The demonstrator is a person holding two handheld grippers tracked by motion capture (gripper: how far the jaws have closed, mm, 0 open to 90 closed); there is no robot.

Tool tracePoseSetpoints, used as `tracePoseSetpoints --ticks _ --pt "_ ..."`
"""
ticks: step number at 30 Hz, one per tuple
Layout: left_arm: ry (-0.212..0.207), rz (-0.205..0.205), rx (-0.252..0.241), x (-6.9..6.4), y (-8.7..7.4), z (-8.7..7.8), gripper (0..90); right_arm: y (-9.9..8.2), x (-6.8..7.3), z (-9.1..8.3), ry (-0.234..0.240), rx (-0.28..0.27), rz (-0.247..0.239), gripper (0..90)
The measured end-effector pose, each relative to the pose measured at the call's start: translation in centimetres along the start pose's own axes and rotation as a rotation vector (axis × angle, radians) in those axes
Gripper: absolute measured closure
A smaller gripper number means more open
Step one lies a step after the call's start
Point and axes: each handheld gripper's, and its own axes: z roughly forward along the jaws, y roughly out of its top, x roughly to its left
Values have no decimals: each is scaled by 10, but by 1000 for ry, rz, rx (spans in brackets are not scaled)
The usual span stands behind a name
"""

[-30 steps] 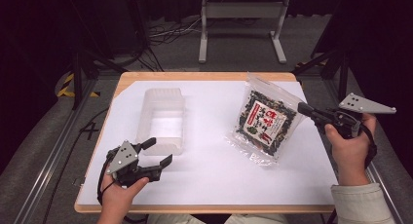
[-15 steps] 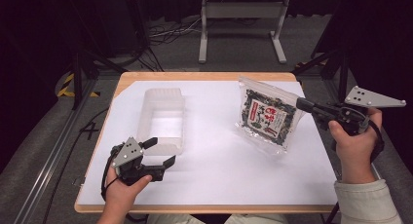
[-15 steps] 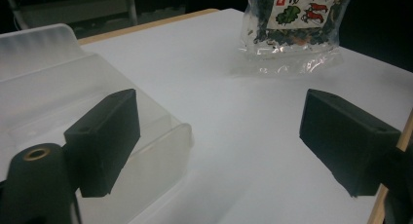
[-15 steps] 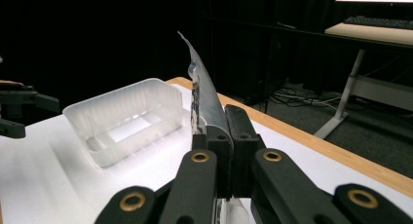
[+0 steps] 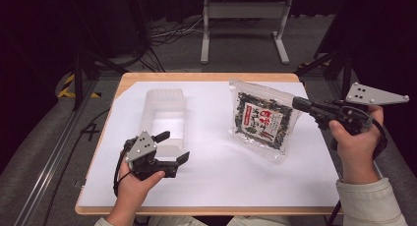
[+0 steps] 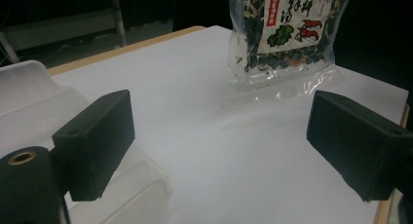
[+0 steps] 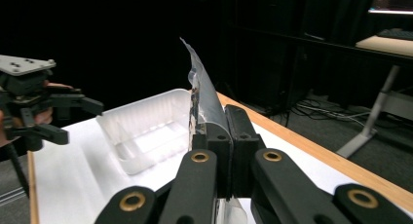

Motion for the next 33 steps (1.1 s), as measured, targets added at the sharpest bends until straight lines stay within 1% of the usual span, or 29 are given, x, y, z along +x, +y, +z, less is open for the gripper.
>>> tracePoseSetpoints --ticks 5,11,13,19,22,25,27,29,31,32,33 --pt "-11 15 -14 -3 8 6 107 10 9 7 46 -7 -19 900" --pt "-27 29 -22 -6 14 11 104 19 18 16 99 -18 -35 900" --pt "-28 41 -22 -6 15 11 101 22 20 18 114 -20 -38 900" --pt "-38 37 -35 -6 18 15 95 26 25 25 162 -32 -46 900" --pt "-48 41 -33 -5 21 17 94 27 27 29 190 -41 -49 900" --pt "-49 42 -41 -4 23 17 95 28 29 32 210 -48 -48 900" --pt "-52 42 -53 -4 26 18 94 28 29 33 214 -51 -53 900" --pt "-58 39 -57 -5 28 19 95 28 31 35 224 -51 -54 900" --pt "-66 40 -68 -7 31 22 95 28 33 37 232 -51 -58 900" --pt "-68 47 -74 -7 32 23 94 28 34 37 237 -51 -60 900" --pt "-73 44 -76 -8 33 24 94 28 35 38 240 -51 -62 900"
